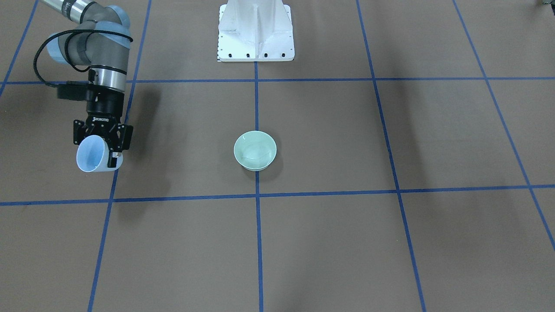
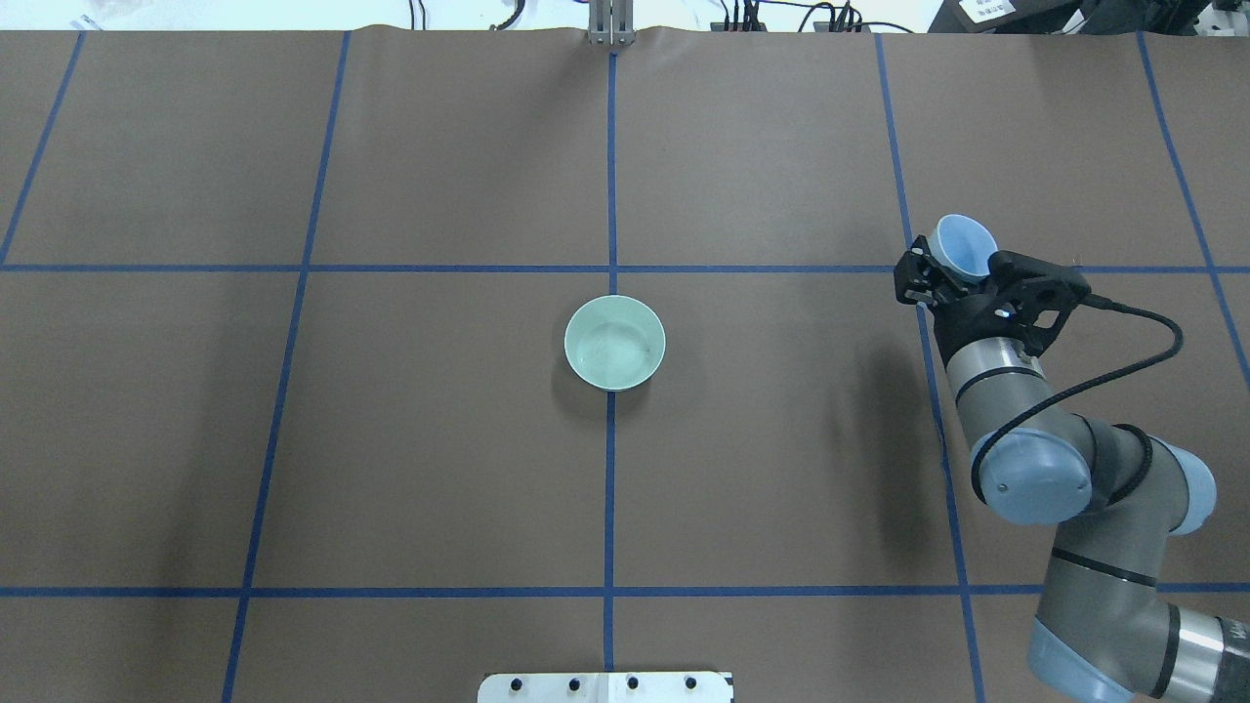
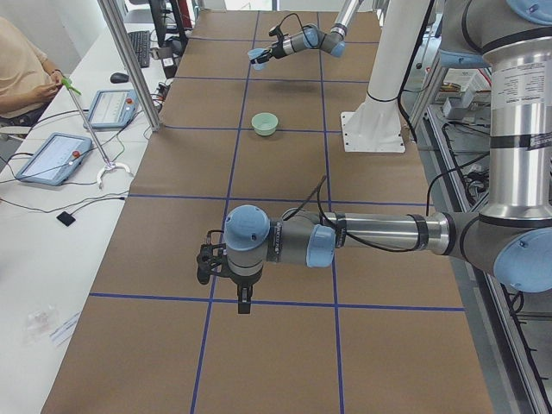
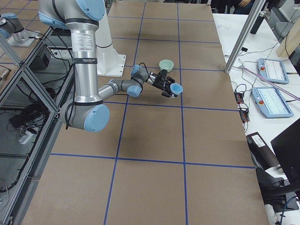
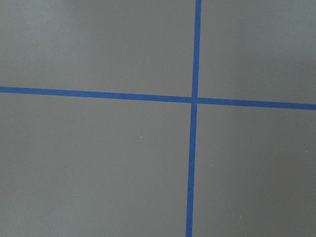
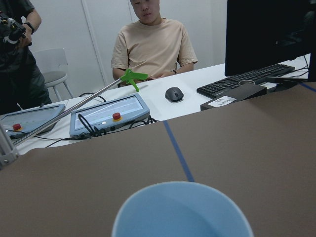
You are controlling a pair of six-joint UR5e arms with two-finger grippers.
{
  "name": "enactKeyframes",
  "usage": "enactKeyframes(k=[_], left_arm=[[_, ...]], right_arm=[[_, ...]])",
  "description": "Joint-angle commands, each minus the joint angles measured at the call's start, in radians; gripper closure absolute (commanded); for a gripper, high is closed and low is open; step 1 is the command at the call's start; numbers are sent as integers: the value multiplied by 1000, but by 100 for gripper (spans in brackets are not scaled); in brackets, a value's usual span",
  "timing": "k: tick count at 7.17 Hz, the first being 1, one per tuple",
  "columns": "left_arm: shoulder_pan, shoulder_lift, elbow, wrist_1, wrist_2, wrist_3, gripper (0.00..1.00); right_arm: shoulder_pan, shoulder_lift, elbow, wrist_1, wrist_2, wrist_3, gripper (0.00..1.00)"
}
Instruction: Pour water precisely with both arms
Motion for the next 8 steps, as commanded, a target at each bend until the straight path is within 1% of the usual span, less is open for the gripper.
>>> enactKeyframes(k=[1,2,3,4,5,6,8], left_arm=[[0,-6,0,2,0,0,0],[0,-6,0,2,0,0,0],[0,-9,0,3,0,-1,0],[0,-9,0,2,0,-3,0],[0,-10,0,3,0,-4,0],[0,-12,0,3,0,-4,0],[0,-10,0,3,0,-4,0]], right_arm=[[0,-69,-163,197,-62,-10,100],[1,-71,-256,266,-79,-18,100],[1,-71,-298,280,-105,-68,100],[1,-78,-303,280,-111,-84,100],[1,-81,-311,280,-125,-84,56],[1,-80,-311,279,-133,-86,1],[3,-80,-311,280,-153,-95,0]])
